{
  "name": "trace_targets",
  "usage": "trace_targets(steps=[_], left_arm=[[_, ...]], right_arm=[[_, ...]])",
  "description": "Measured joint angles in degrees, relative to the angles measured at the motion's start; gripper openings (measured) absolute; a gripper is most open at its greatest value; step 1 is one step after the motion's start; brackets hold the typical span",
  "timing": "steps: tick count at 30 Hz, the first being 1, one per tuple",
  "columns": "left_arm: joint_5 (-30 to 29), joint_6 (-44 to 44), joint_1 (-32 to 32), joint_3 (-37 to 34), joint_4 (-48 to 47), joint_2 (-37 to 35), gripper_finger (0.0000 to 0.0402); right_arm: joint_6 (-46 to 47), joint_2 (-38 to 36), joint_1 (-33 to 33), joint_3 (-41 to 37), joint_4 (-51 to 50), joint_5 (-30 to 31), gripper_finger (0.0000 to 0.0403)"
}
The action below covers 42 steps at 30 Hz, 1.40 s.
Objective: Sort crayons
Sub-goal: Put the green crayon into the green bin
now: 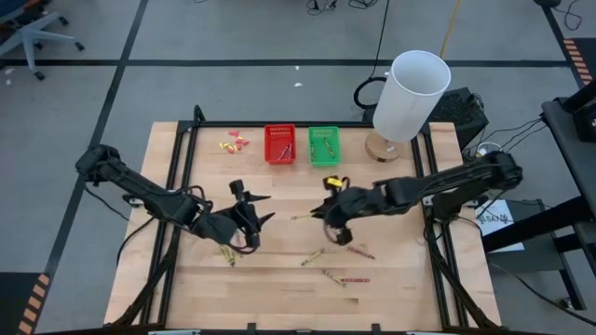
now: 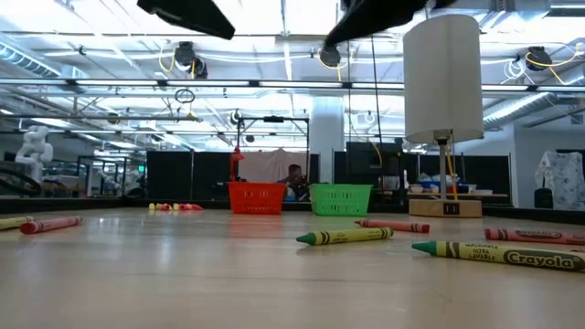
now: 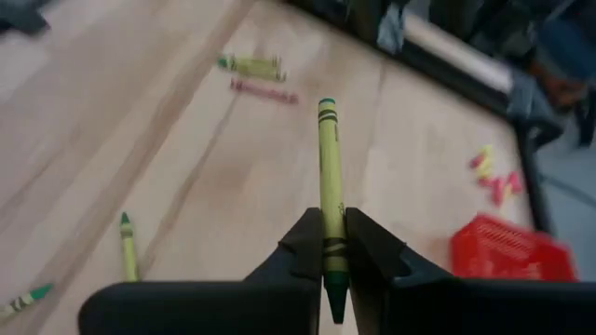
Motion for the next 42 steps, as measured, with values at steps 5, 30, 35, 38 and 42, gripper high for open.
trace_targets(steps=[5, 30, 35, 38, 42], left_arm=[[-1.1, 2.3, 0.0, -4.0, 6.2, -1.5, 0.0218], [-1.3, 2.2, 0.4, -6.0, 9.3, -1.5, 0.0219], [-1.3, 2.0, 0.4, -6.0, 9.3, -1.5, 0.0219], [-1.3, 2.0, 0.4, -6.0, 9.2, -1.5, 0.0219], [-1.3, 1.9, 0.5, -6.0, 9.2, -1.5, 0.0219]], right_arm=[[-5.6, -6.3, -0.1, 0.0, -3.0, 0.3, 0.0013], [-42.7, -14.6, -0.7, 0.0, -4.0, 0.2, 0.0014], [-41.8, -14.6, -0.7, 0.0, -4.0, 0.2, 0.0014], [-38.1, -14.6, -0.7, 0.0, -3.9, 0.2, 0.0014], [-33.5, -14.6, -0.7, 0.0, -3.9, 0.2, 0.0014]])
